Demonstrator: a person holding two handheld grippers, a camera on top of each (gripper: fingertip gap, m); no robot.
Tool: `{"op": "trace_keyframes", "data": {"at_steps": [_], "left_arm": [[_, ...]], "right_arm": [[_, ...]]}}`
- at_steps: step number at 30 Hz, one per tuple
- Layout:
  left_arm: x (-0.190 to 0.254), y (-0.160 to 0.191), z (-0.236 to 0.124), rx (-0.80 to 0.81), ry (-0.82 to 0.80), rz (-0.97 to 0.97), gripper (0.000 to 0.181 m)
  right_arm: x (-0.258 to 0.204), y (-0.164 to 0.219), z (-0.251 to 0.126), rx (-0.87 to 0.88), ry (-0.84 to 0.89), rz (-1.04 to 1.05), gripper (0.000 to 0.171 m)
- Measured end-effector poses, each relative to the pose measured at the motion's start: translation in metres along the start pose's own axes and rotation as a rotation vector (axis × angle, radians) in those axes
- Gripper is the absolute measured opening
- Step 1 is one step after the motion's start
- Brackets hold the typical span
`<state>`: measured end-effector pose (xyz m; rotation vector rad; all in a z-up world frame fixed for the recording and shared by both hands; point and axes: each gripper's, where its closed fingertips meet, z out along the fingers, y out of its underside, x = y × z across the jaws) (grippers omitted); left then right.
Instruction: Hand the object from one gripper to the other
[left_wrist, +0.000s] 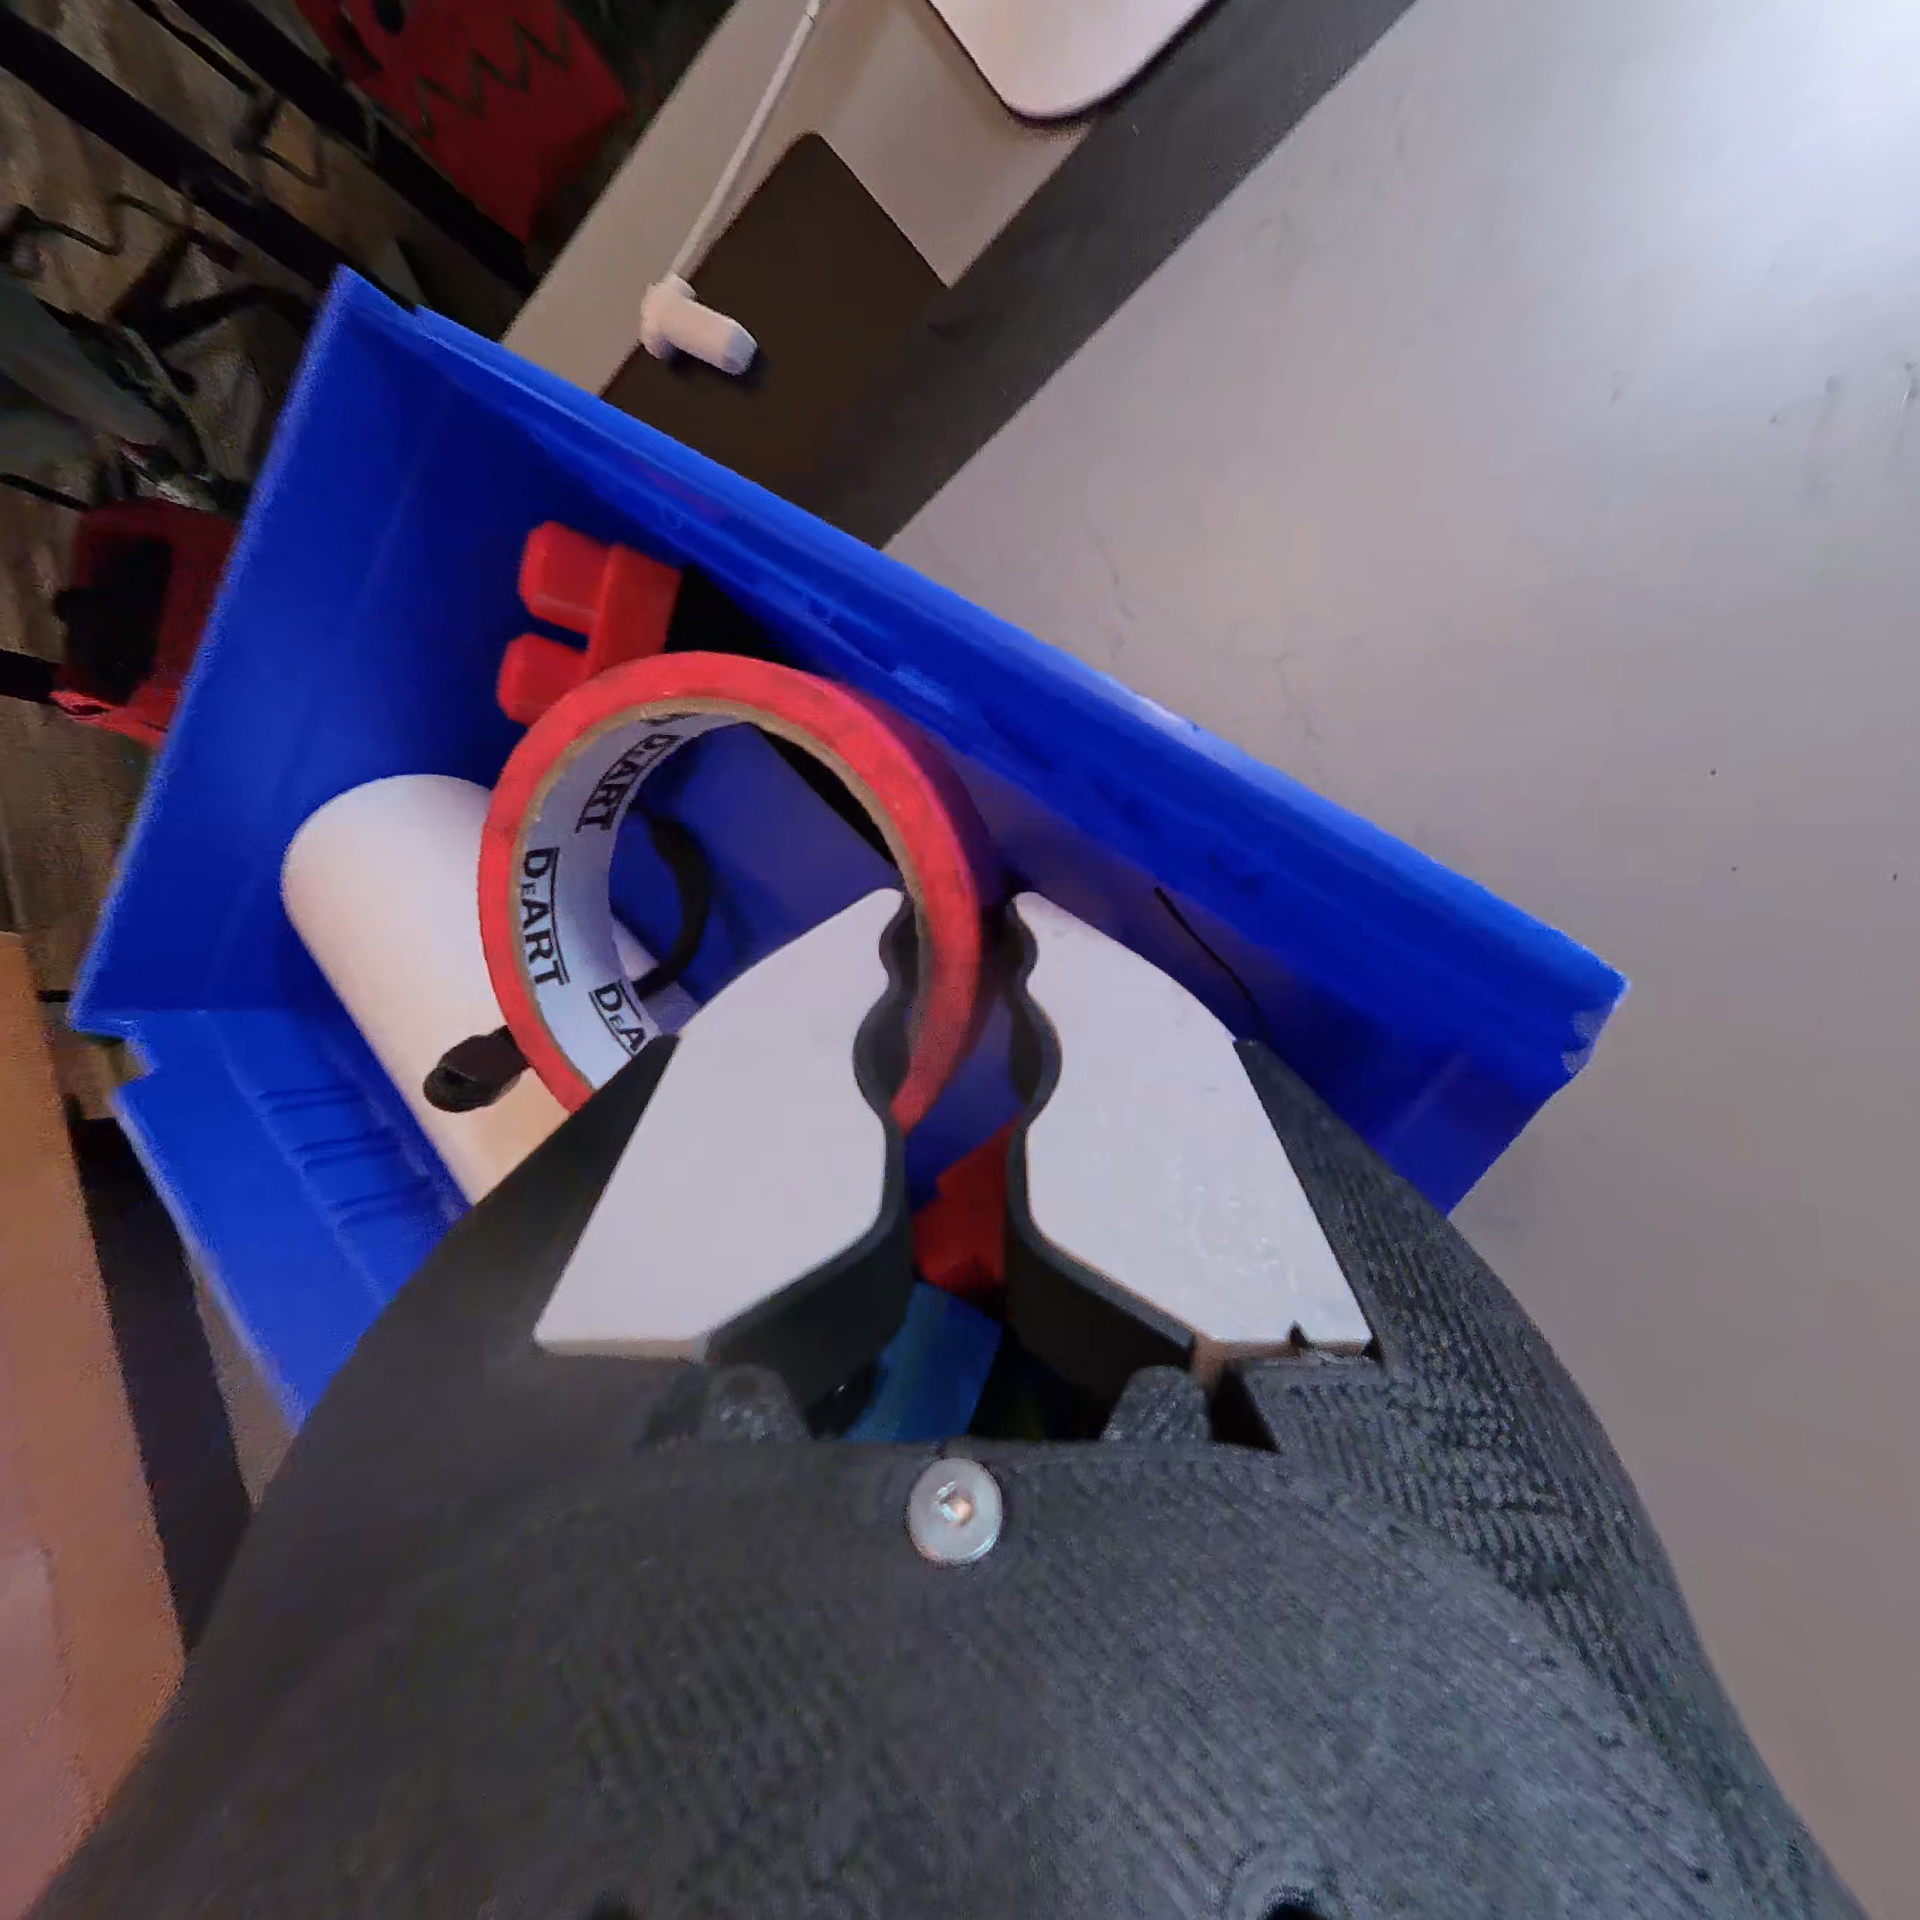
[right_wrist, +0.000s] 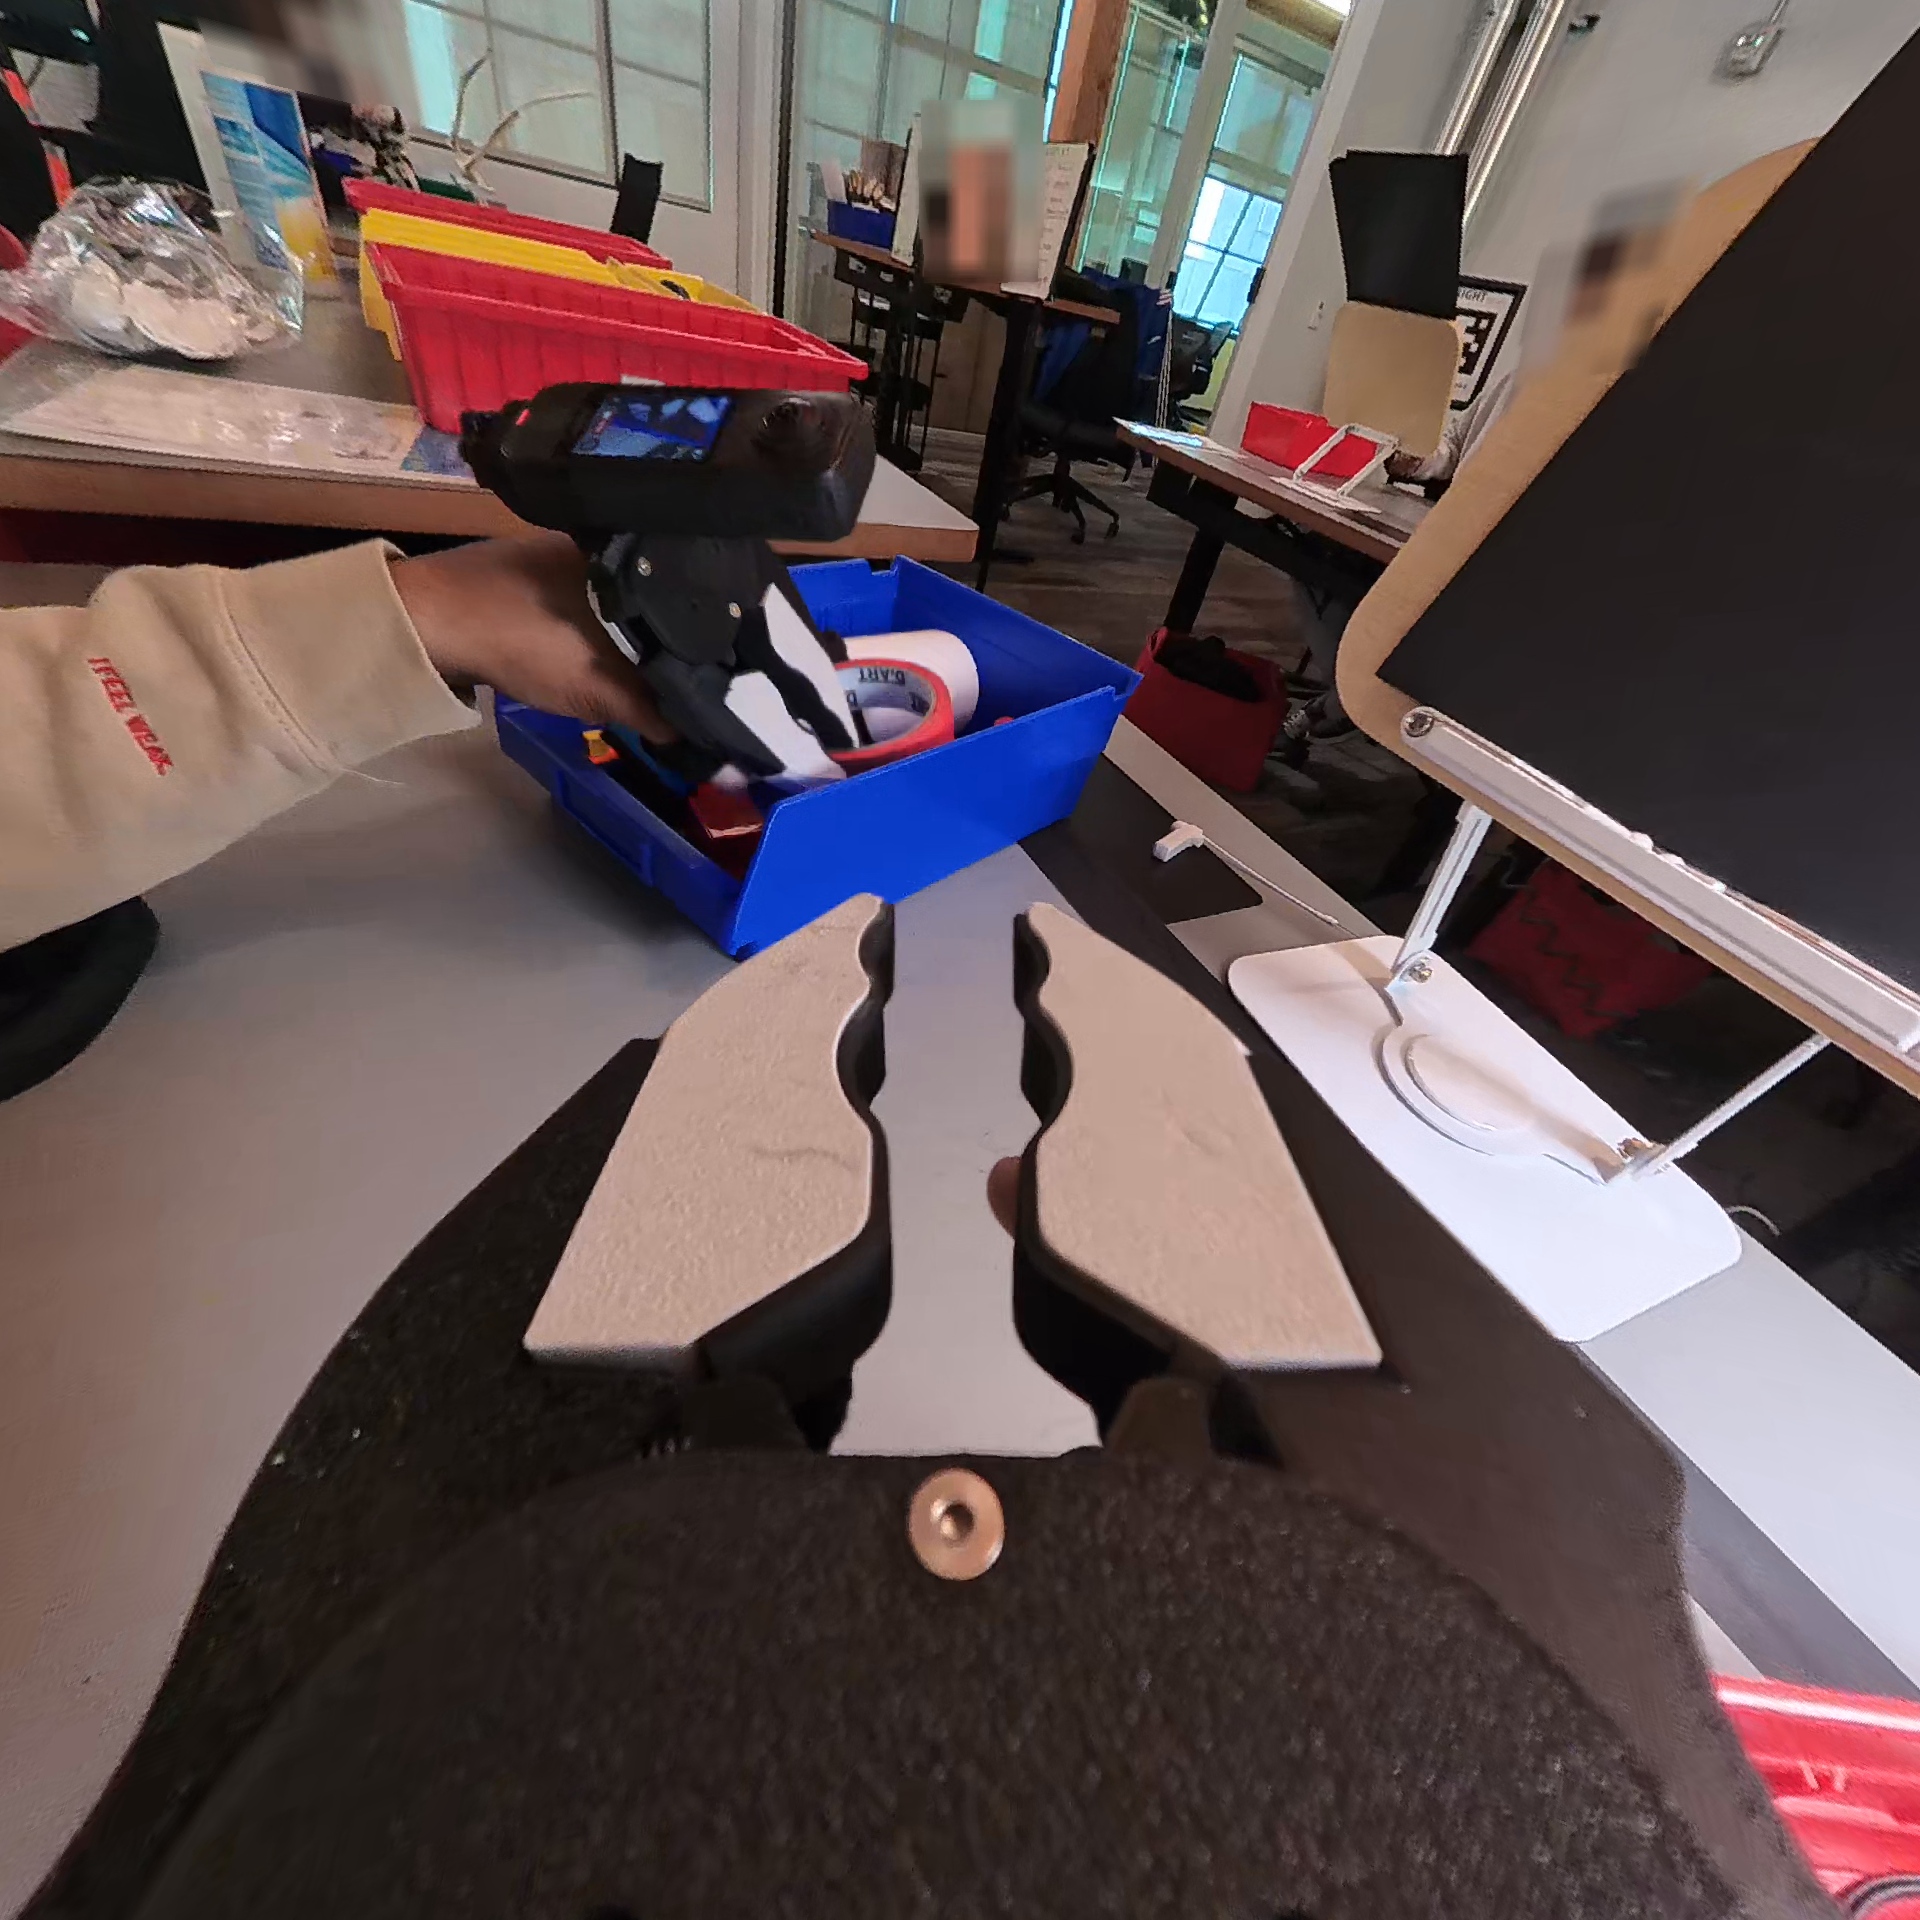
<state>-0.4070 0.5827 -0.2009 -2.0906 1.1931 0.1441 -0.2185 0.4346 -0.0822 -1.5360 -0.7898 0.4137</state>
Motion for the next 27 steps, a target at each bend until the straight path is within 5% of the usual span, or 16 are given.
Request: {"op": "trace_keyframes", "data": {"at_steps": [10, 16, 20, 23, 27], "left_arm": [[-0.013, -0.052, -0.072, 0.277, -0.08, -0.006, 0.015], [0.046, -0.122, -0.162, 0.796, 0.262, -0.026, 0.013], [0.111, -0.15, -0.22, 1.114, 0.501, 0.087, 0.014], [0.151, -0.156, -0.24, 1.243, 0.608, 0.163, 0.013], [0.181, -0.153, -0.234, 1.24, 0.692, 0.235, 0.013]], "right_arm": [[0.0, -0.006, -0.001, 0.018, 0.014, -0.014, 0.028], [-0.014, -0.029, -0.004, 0.123, -0.058, 0.065, 0.026], [-0.036, -0.072, -0.02, 0.325, -0.263, 0.3, 0.026], [-0.043, -0.096, -0.037, 0.414, -0.401, 0.444, 0.031], [-0.057, -0.093, -0.04, 0.319, -0.447, 0.364, 0.019]]}}
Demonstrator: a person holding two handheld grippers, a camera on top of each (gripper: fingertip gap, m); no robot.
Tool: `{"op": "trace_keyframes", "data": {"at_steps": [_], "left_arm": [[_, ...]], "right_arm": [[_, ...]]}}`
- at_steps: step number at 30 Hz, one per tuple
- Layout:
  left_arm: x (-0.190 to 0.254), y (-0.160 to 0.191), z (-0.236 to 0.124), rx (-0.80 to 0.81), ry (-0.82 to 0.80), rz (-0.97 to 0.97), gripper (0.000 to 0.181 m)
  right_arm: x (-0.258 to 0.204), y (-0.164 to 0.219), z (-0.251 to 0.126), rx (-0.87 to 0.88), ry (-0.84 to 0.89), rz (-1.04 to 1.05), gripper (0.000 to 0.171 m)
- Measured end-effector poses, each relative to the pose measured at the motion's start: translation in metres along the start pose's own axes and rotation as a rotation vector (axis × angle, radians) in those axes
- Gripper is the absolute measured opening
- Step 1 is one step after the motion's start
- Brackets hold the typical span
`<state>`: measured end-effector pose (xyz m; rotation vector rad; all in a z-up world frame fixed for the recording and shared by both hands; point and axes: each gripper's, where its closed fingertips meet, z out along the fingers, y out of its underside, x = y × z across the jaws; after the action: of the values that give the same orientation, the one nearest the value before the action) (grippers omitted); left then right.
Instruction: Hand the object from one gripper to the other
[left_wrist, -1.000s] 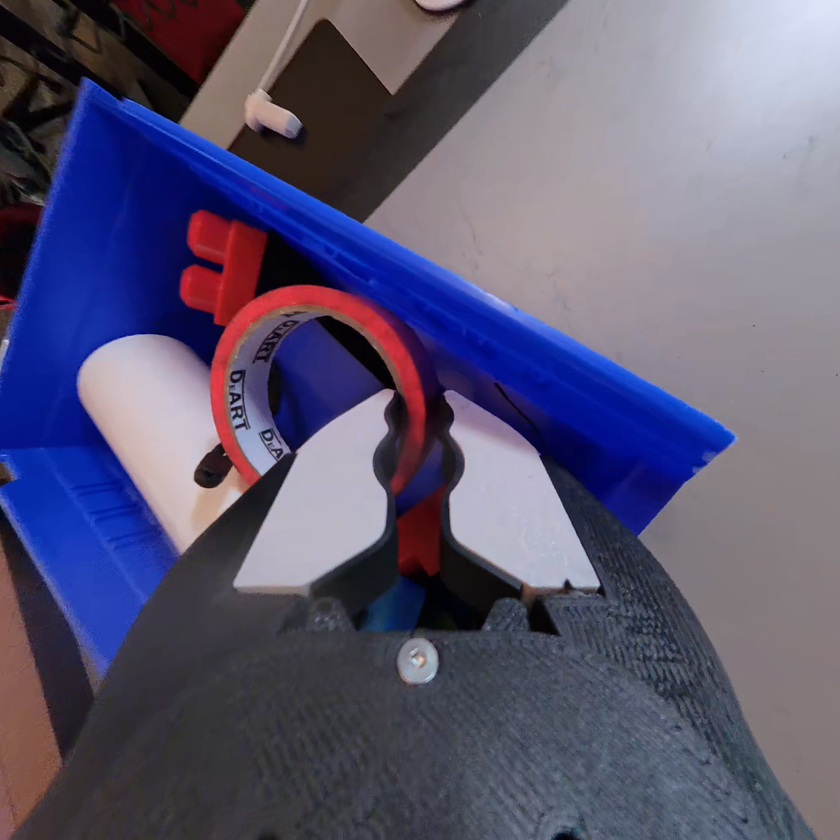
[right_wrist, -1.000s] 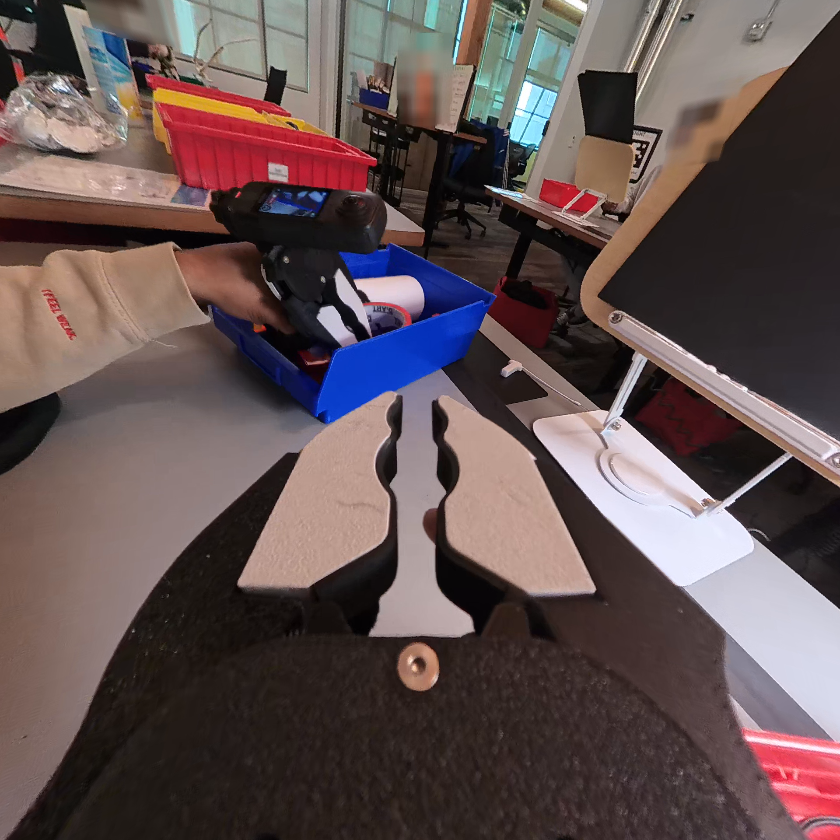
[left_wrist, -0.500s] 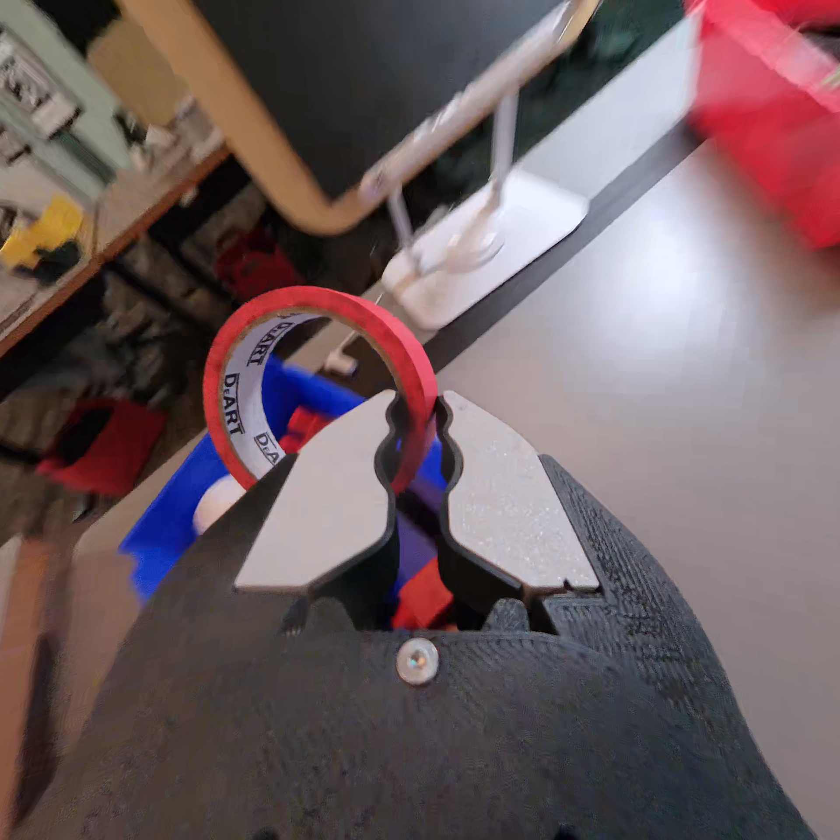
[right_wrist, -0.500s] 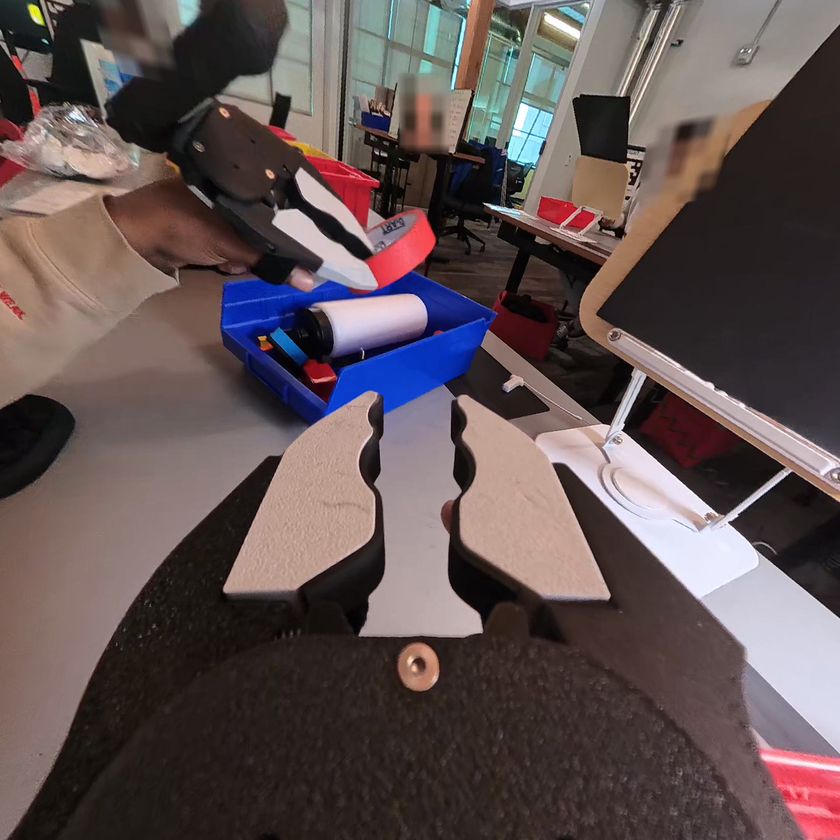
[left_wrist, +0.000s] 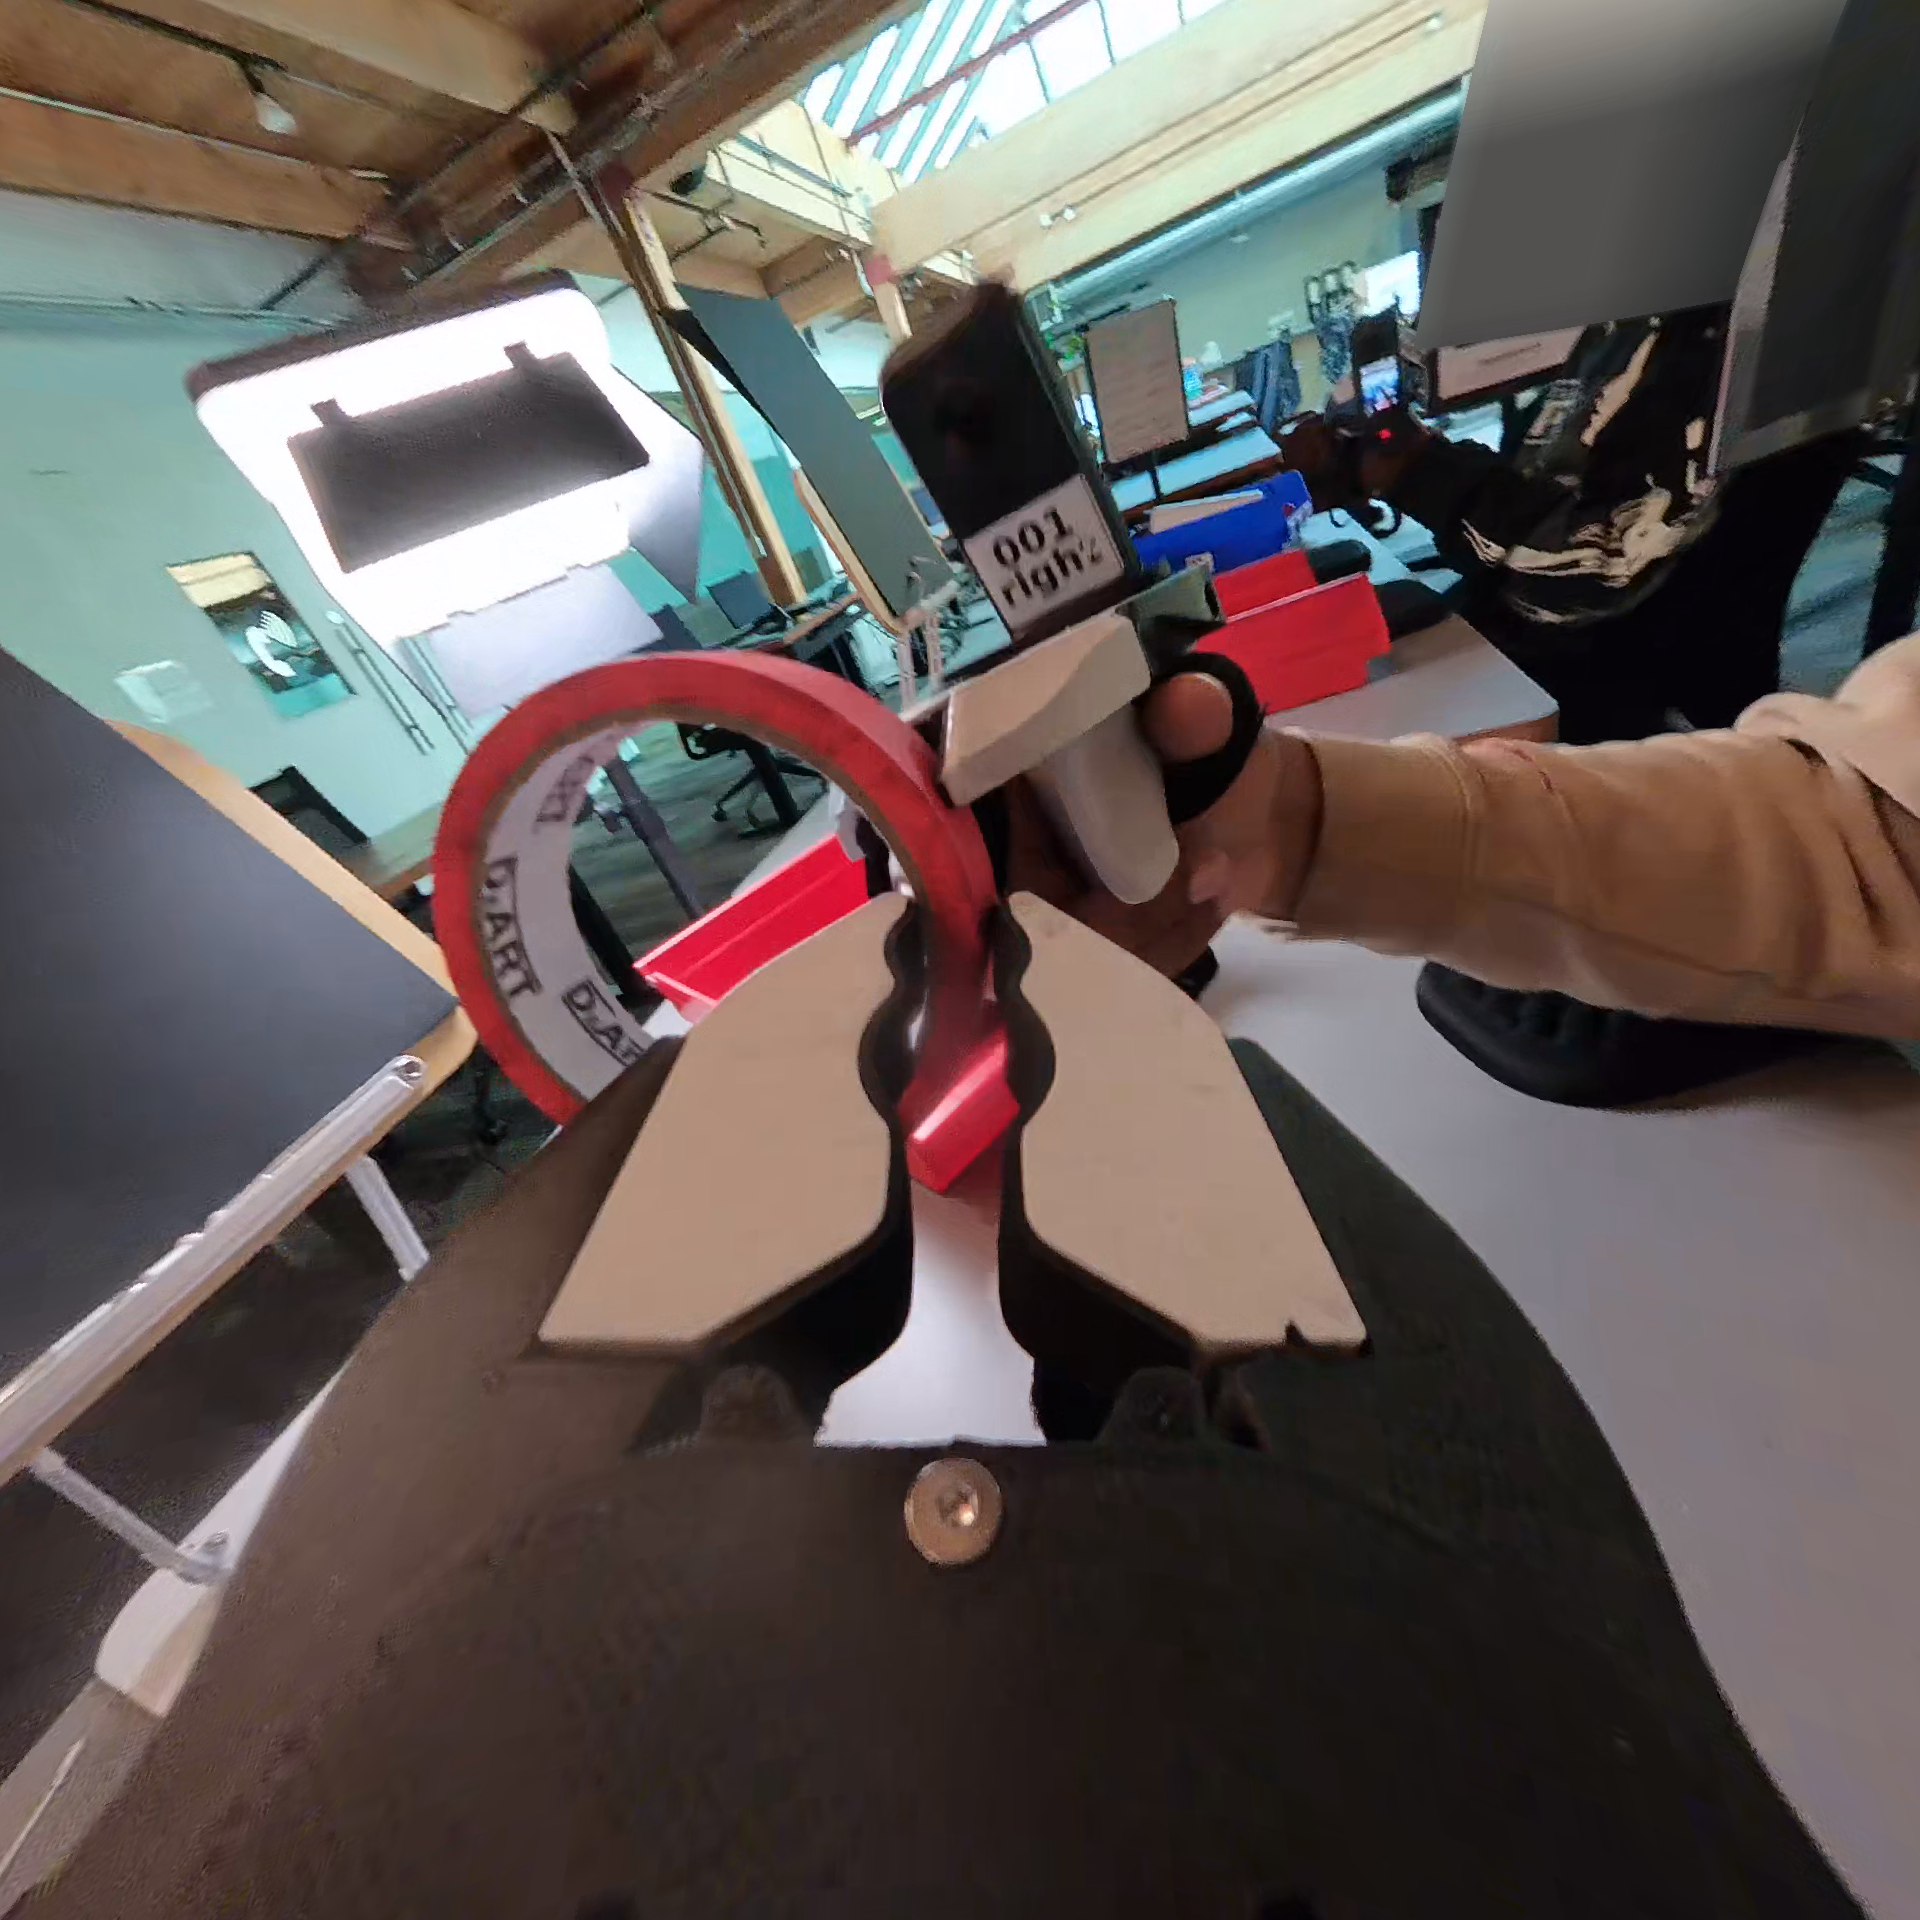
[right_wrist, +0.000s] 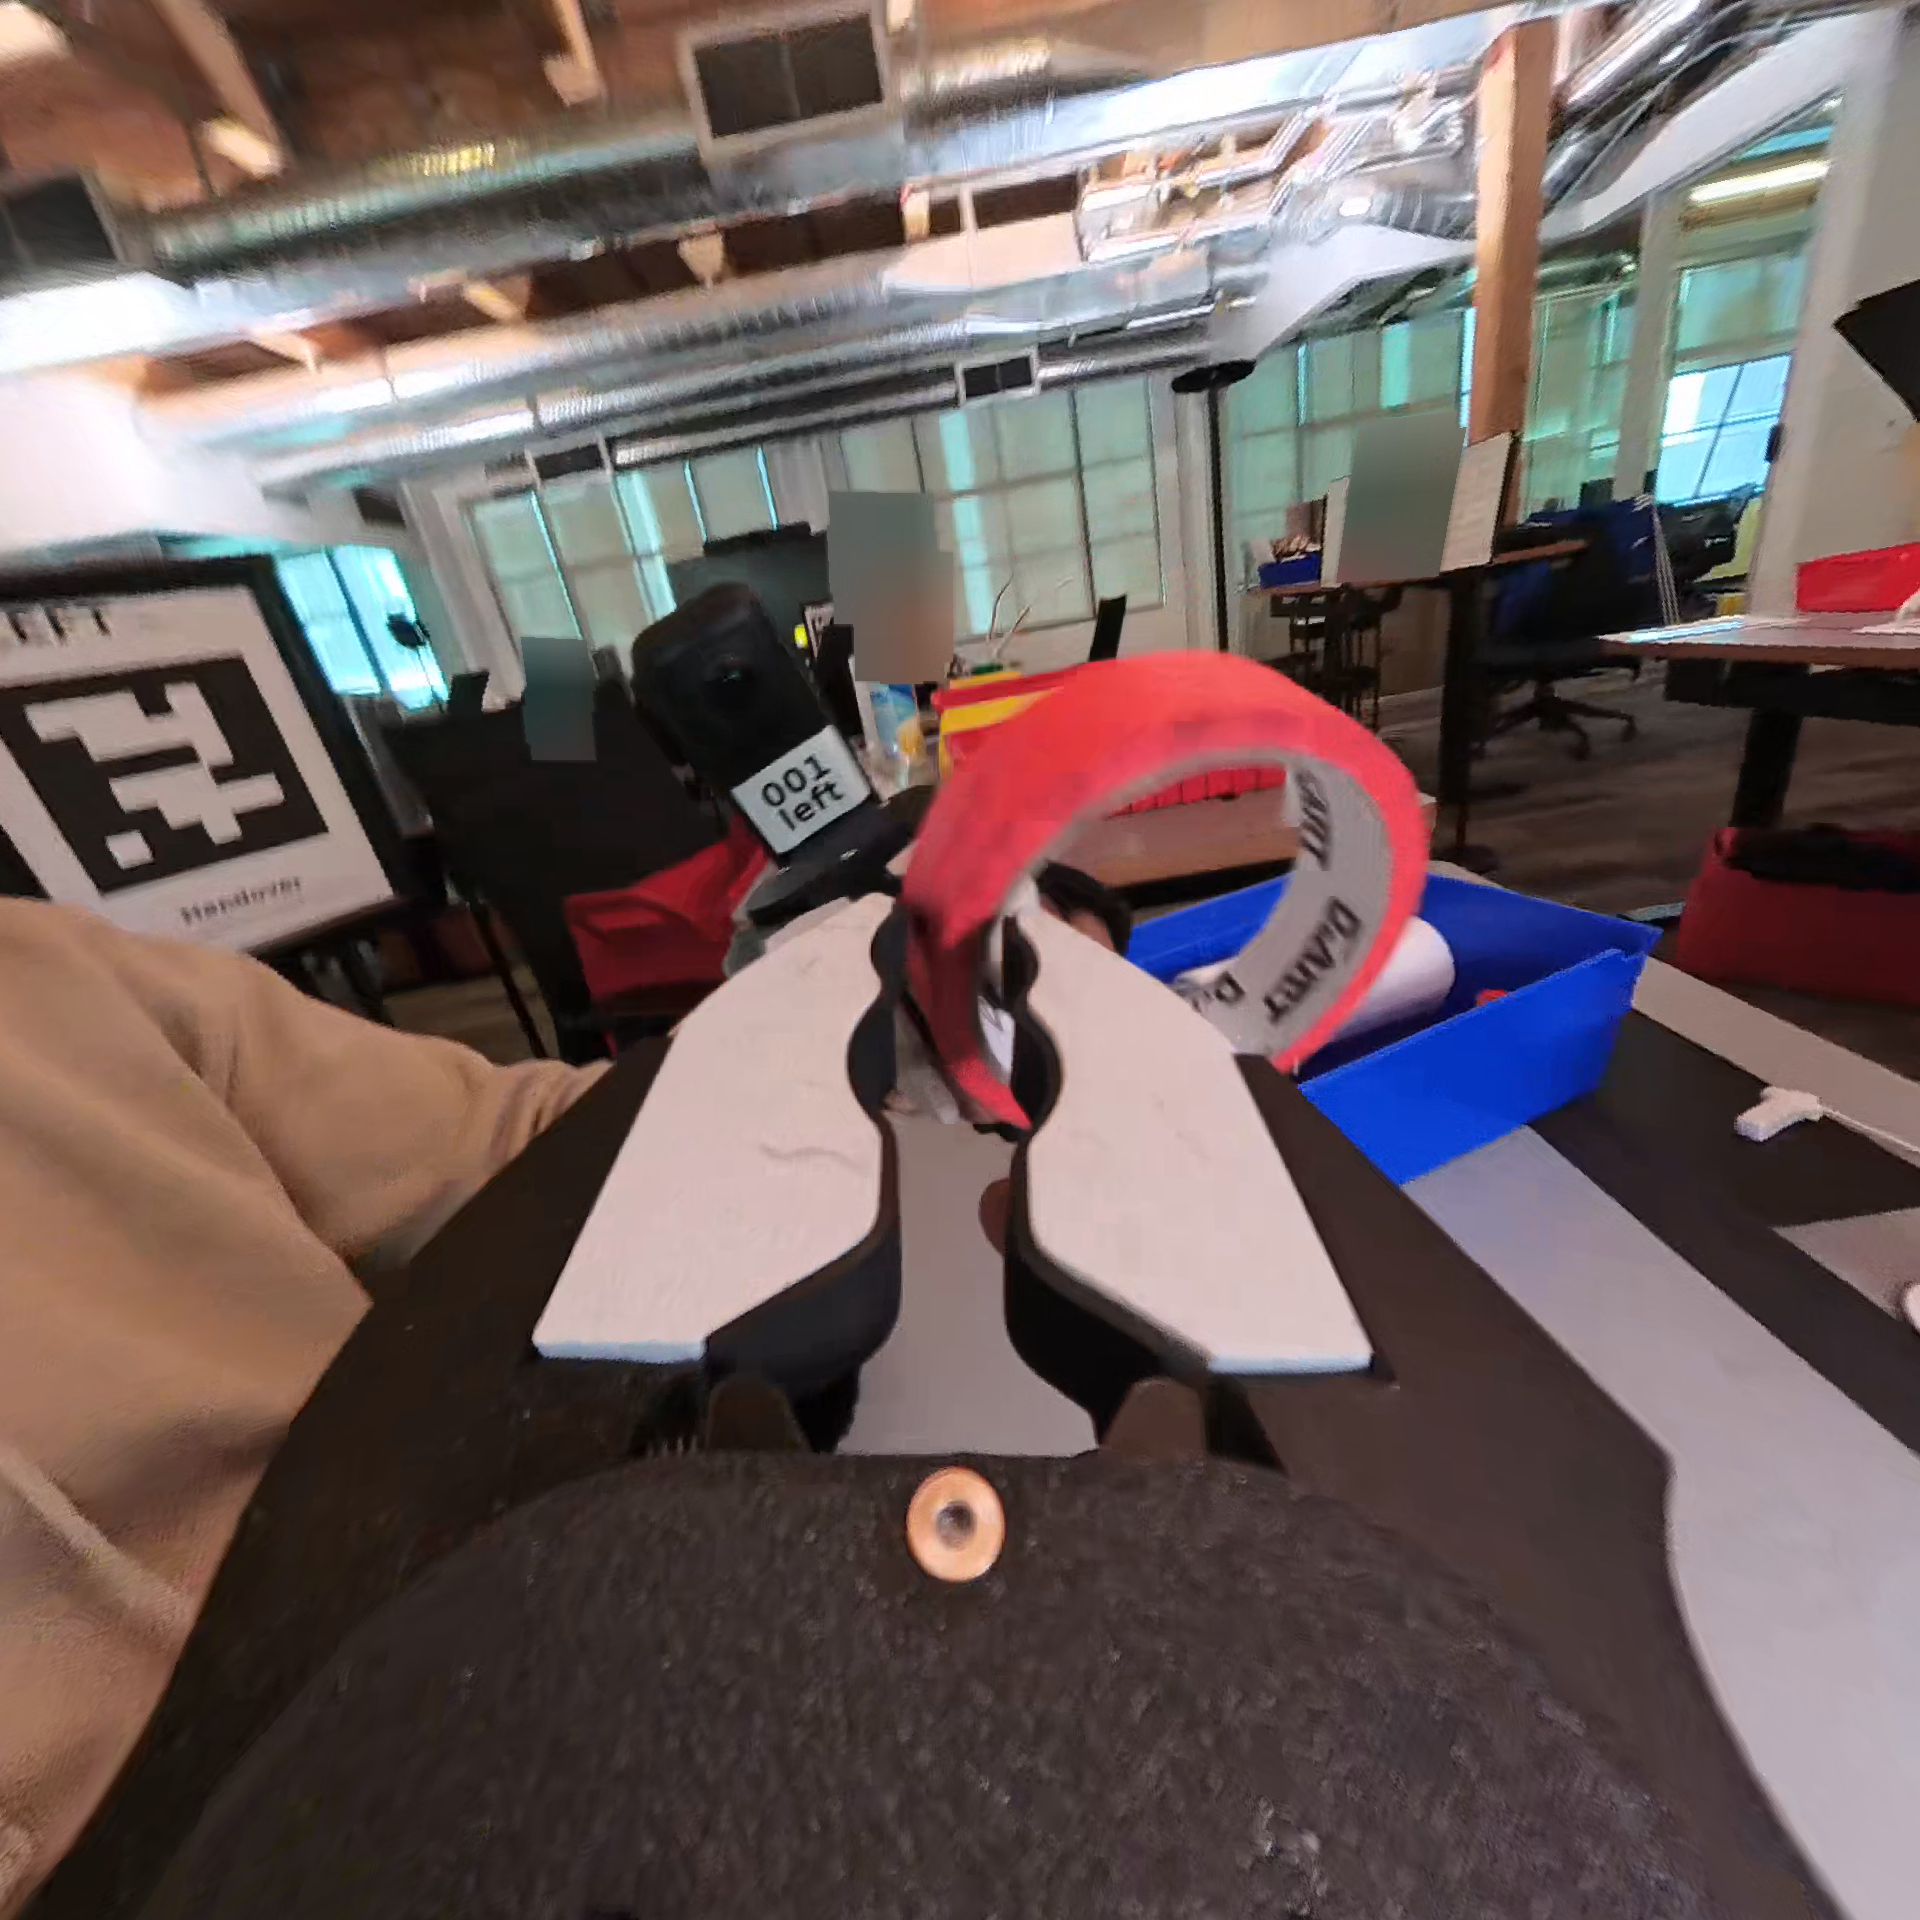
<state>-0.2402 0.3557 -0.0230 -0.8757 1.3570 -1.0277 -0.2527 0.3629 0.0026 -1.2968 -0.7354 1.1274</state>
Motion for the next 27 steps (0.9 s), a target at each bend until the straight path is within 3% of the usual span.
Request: {"op": "trace_keyframes", "data": {"at_steps": [4, 9, 12, 15, 18, 21, 24, 26, 27], "left_arm": [[0.01, 0.02, -0.001, -0.07, 0.12, -0.066, 0.011], [0.005, 0.011, -0.017, -0.014, 0.247, -0.352, 0.034], [-0.001, 0.002, -0.021, 0.025, 0.268, -0.489, 0.03], [-0.003, 0.009, -0.018, -0.01, 0.245, -0.492, 0.019], [-0.002, 0.016, -0.013, -0.055, 0.216, -0.418, 0.013], [0.0, 0.025, -0.011, -0.081, 0.186, -0.308, 0.01], [0.012, 0.032, -0.006, -0.1, 0.224, -0.228, 0.01], [0.019, 0.035, -0.002, -0.098, 0.231, -0.167, 0.01], [0.019, 0.036, -0.001, -0.1, 0.226, -0.152, 0.01]], "right_arm": [[-0.004, 0.019, 0.0, -0.152, 0.009, -0.172, 0.012], [0.001, 0.04, 0.002, -0.225, 0.062, -0.482, 0.01], [0.0, 0.053, 0.006, -0.254, 0.053, -0.604, 0.01], [0.011, 0.068, 0.009, -0.319, 0.094, -0.688, 0.01], [0.021, 0.071, 0.001, -0.363, 0.124, -0.623, 0.011], [0.001, 0.053, -0.006, -0.276, -0.016, -0.358, 0.033], [0.002, 0.03, -0.009, -0.174, -0.008, -0.244, 0.031], [0.003, 0.032, -0.008, -0.189, -0.008, -0.192, 0.035], [0.004, 0.032, -0.007, -0.188, -0.003, -0.175, 0.029]]}}
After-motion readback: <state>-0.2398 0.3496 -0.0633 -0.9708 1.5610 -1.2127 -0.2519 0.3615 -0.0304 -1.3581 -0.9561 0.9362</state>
